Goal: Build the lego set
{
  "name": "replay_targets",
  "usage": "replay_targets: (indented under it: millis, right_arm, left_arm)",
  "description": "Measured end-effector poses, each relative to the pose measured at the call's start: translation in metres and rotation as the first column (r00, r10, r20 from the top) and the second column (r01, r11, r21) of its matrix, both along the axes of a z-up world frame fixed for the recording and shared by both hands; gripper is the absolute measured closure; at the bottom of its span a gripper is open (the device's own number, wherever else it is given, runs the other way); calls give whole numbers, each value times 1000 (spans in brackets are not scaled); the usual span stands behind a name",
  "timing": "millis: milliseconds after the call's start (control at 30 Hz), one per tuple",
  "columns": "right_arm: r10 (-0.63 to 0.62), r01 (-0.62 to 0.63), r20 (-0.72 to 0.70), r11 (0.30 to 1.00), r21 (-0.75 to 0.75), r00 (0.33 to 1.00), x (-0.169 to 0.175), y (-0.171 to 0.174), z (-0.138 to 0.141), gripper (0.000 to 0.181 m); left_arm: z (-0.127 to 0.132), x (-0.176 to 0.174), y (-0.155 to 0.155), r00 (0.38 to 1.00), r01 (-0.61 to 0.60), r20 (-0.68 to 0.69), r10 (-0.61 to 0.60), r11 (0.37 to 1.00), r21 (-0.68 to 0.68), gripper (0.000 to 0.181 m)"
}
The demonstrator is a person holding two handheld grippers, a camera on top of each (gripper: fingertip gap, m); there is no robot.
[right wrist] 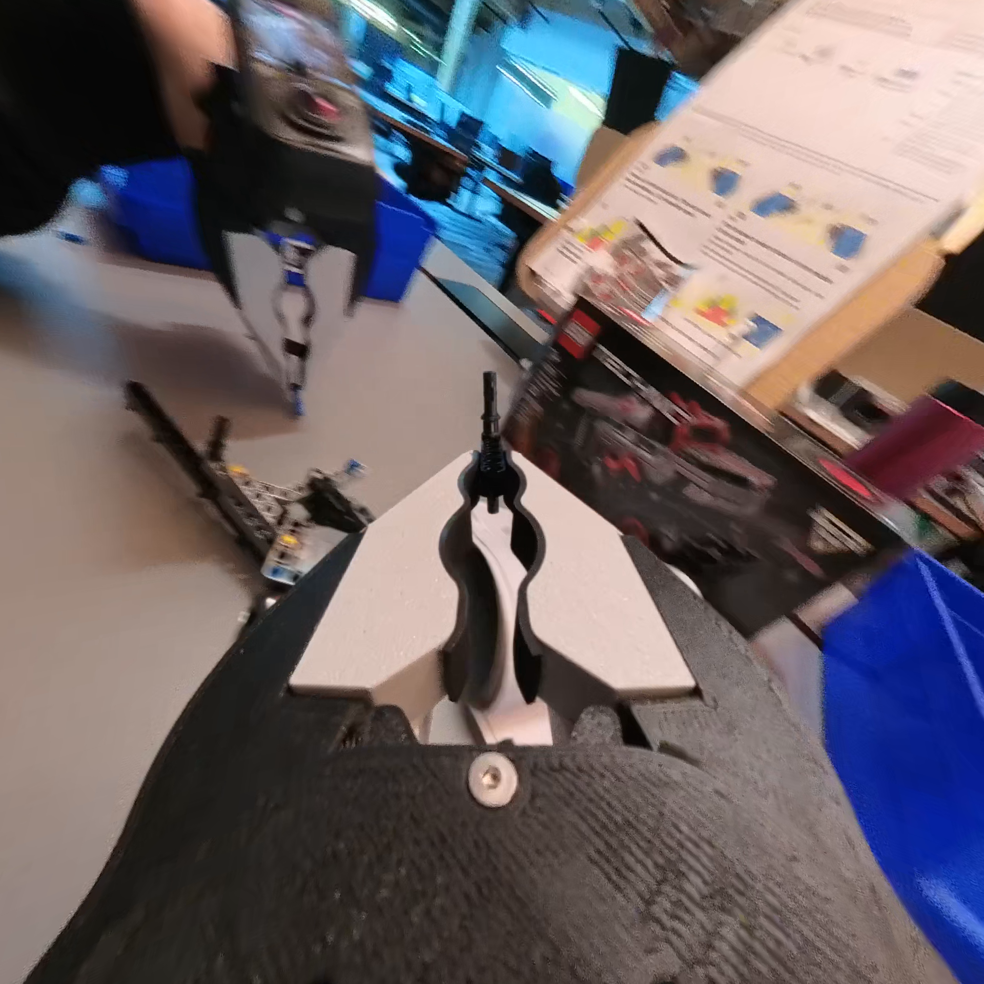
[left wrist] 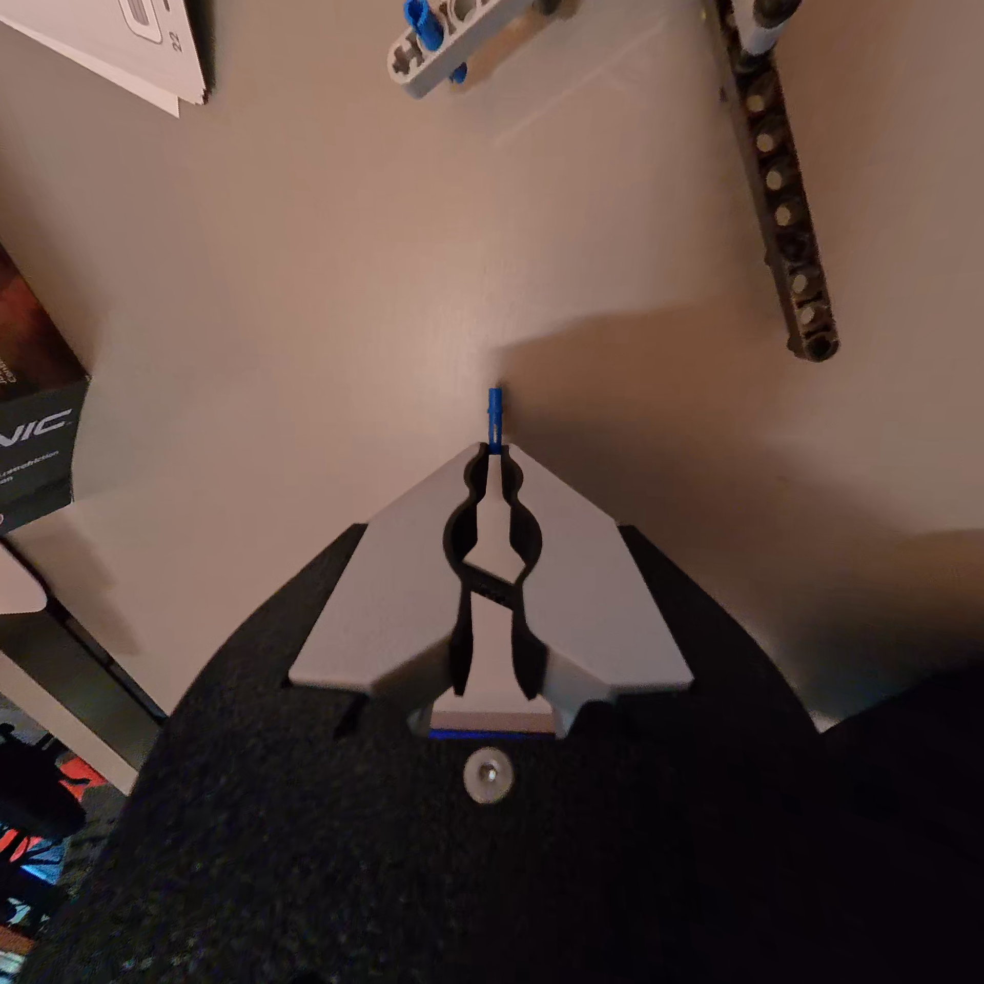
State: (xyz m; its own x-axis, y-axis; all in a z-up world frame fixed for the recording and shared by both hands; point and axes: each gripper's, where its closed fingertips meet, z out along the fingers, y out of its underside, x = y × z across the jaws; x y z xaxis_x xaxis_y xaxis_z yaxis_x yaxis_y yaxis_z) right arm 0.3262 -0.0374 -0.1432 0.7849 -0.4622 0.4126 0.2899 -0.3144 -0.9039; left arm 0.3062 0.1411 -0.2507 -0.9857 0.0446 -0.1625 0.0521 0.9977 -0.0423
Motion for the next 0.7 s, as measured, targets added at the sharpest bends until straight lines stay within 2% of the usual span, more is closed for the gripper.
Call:
replay_targets:
  millis: [67, 100, 133, 200, 300, 433, 567, 633, 700]
  right_arm:
    - [-138, 138, -33, 990, 6, 990, 20, -29, -2, 176]
    - [-253, 254, -54, 967, 17, 966, 34, -49, -3, 176]
    - [-363, 364, -85, 931, 0, 928, 46, -69, -8, 177]
    - [-490, 477, -165, 872, -109, 856, 59, -94, -33, 176]
    - [-481, 448, -190, 873, -195, 856, 61, -88, -52, 176]
    - [-441, 372, -136, 857, -356, 887, 56, -63, -74, 176]
    - [-373, 300, -85, 845, -444, 924, 46, -41, -80, 176]
    - [-353, 280, -60, 825, -491, 934, 43, -36, -84, 176]
    - [-341, 276, -28, 805, -525, 940, 42, -35, -86, 176]
  left_arm:
    - [-1, 1, 3, 1000, -4, 3, 4, 1000, 9, 179]
    - [-1, 2, 4, 1000, -3, 6, 3, 1000, 7, 179]
    - [-1, 3, 3, 1000, -2, 4, 2, 1000, -2, 179]
    - [-3, 3, 1, 1000, -10, -8, 10, 1000, -14, 179]
    - [-8, 4, 1, 1000, -5, -28, 5, 1000, -20, 179]
    - [-11, 4, 5, 999, -12, -49, 11, 999, -31, 179]
    - [-10, 7, 8, 999, -23, -46, 20, 999, -49, 179]
    - [-6, 13, 7, 1000, -23, -10, 22, 997, -68, 179]
    - [6, 28, -6, 995, 1, 98, 14, 988, -153, 179]
